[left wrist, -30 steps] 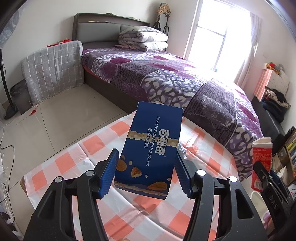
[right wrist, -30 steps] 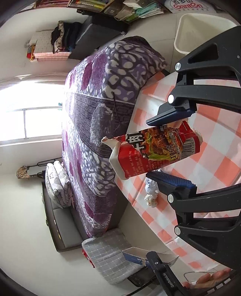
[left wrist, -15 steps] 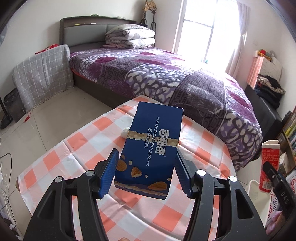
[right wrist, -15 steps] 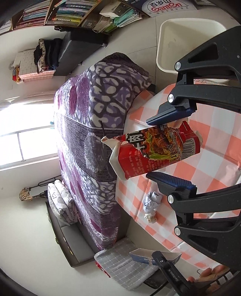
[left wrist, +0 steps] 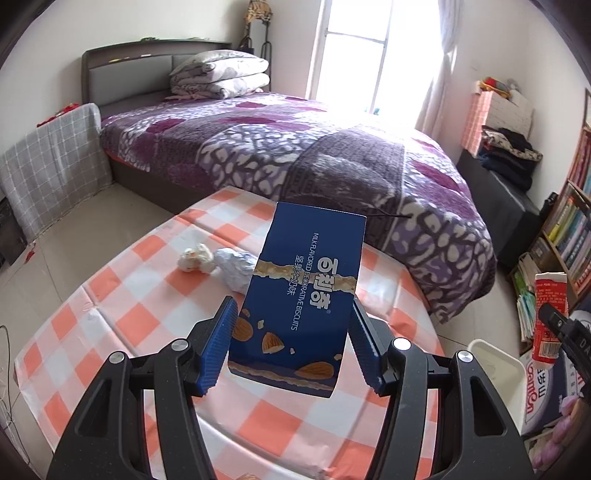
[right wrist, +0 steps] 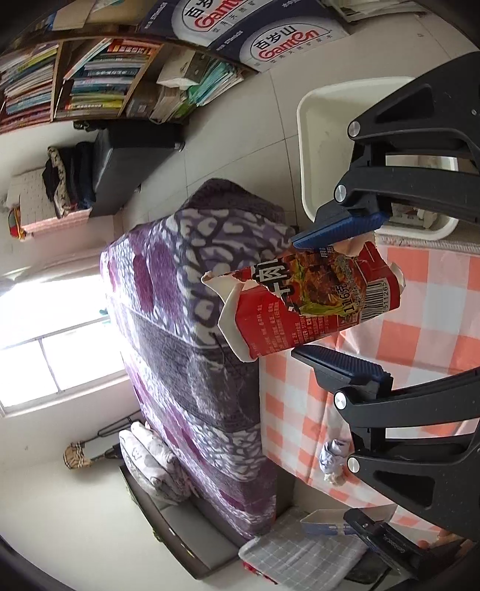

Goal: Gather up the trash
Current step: 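Carry the noodle cup and biscuit box over the bin and open both tools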

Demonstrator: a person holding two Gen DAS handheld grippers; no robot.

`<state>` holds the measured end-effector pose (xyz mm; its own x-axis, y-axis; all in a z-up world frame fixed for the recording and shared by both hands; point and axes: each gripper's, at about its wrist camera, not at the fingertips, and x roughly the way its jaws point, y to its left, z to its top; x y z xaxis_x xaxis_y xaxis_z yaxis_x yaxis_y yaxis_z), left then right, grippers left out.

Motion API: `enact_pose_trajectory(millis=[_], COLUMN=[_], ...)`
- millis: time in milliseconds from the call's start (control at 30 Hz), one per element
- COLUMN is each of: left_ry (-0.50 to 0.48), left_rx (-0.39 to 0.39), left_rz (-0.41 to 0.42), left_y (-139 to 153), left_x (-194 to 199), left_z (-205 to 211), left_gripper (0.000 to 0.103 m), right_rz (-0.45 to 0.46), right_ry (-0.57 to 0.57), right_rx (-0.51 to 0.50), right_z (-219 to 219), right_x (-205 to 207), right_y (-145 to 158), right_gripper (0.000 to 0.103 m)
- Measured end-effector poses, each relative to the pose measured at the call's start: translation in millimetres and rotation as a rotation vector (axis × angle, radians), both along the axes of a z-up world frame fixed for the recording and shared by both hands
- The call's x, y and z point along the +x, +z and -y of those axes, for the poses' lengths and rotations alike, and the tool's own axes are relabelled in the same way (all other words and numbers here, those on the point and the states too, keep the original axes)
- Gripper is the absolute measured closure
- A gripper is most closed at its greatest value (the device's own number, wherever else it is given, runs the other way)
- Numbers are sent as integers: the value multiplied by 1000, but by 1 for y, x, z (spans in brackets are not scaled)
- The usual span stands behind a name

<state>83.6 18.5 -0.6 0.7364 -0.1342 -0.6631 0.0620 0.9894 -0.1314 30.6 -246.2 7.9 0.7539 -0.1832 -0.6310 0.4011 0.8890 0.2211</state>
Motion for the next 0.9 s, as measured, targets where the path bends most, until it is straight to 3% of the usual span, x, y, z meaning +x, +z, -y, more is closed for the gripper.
enact_pose_trajectory(millis=[267, 300, 333, 400, 900], left_ry=[-118, -132, -148, -179, -436], left_rx=[8, 7, 7, 9, 41], left_rz=[-11, -12, -13, -15, -70], left_y=[-4, -4, -4, -5, -26], left_x=[-11, -13, -15, -18, -57], left_z=[55, 61, 69, 83, 186], left_gripper=[44, 44, 44, 44, 44], right_rz=[-71, -80, -87, -85, -66], right_ry=[-185, -210, -242, -299, -443], right_rx=[53, 61, 65, 68, 110], right_z=[56, 62, 69, 80, 144], right_x=[-19, -22, -25, -33, -81], right_y=[-8, -9, -9, -10, -11], right_gripper=[46, 40, 28, 17, 9])
